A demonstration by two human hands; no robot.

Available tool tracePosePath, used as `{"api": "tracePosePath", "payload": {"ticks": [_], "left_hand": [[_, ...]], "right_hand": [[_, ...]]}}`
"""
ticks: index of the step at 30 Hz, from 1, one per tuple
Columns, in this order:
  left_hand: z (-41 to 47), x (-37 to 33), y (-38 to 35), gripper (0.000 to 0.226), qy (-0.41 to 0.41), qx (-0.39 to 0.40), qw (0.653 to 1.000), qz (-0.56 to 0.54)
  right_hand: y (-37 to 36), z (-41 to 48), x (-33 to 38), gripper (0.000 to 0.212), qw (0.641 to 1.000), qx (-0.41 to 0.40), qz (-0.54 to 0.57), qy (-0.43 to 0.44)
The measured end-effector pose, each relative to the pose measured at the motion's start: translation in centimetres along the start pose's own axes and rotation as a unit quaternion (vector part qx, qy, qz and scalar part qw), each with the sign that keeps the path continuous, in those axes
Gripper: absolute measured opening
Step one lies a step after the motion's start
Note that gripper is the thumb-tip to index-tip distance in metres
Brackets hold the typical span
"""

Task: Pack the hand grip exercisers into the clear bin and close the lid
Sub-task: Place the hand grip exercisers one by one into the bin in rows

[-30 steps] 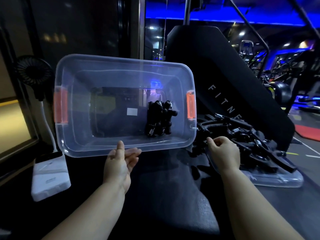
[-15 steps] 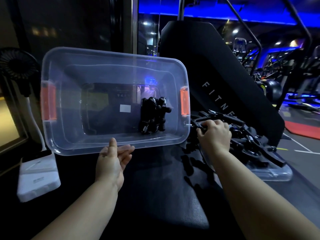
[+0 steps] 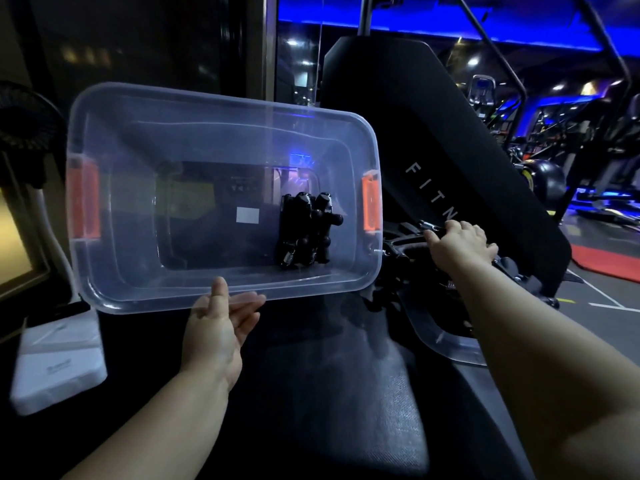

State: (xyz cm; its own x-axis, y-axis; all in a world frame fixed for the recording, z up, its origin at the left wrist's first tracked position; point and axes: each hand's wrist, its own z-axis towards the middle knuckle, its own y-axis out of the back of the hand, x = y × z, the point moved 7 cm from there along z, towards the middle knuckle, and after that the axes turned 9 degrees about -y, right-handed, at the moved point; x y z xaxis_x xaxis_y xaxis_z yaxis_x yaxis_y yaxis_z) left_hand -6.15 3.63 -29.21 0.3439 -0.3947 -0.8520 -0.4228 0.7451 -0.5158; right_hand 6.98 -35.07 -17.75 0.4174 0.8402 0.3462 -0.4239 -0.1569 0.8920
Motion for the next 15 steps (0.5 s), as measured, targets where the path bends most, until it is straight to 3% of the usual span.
{"api": "tracePosePath", "payload": {"ticks": [8,15], "left_hand": [[-0.1,-0.2,-0.2,0.056,-0.003,-0.006,1.000,-0.006],[-0.3,-0.3,-0.3,0.056,0.000,-0.006,1.000,-0.011]], "right_hand": [[-1.1,1.0,-0.4,0.046,0.999,0.026,-0.008,-0.038],[-0.9,1.7,-0.7,0.060,0.996,0.008,-0.063,-0.068]]}}
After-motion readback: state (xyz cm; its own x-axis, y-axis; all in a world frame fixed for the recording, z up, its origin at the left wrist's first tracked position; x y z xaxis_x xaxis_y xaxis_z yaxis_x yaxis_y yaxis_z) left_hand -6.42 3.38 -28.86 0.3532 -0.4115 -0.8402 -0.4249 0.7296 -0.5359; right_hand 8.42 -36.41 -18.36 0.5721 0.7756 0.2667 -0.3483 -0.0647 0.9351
